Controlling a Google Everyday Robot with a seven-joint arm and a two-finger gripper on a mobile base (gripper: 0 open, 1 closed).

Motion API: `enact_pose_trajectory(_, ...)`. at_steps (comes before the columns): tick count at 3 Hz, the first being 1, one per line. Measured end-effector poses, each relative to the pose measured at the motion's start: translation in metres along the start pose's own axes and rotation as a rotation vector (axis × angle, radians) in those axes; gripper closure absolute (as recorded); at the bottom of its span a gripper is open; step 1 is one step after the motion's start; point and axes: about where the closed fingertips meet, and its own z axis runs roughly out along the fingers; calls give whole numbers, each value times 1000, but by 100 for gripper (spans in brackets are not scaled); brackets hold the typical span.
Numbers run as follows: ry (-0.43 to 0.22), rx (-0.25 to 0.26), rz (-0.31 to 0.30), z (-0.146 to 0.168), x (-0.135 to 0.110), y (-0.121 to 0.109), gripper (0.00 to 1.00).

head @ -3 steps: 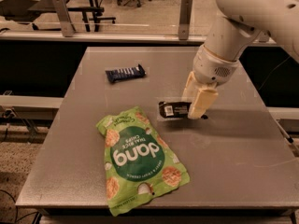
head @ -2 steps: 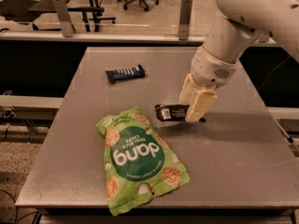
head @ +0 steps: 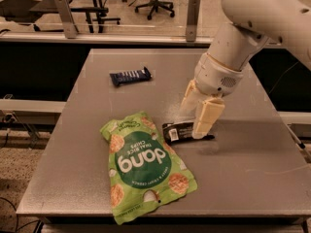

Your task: Move rxbar chocolate near green rice chip bag

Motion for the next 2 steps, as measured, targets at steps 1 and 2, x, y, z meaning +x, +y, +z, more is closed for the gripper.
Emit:
enact_pose_trajectory(1, -17, -2, -19, 4, -2, 2, 0)
enact_pose_trajectory(2, -18, -1, -20, 4, -2, 2, 0)
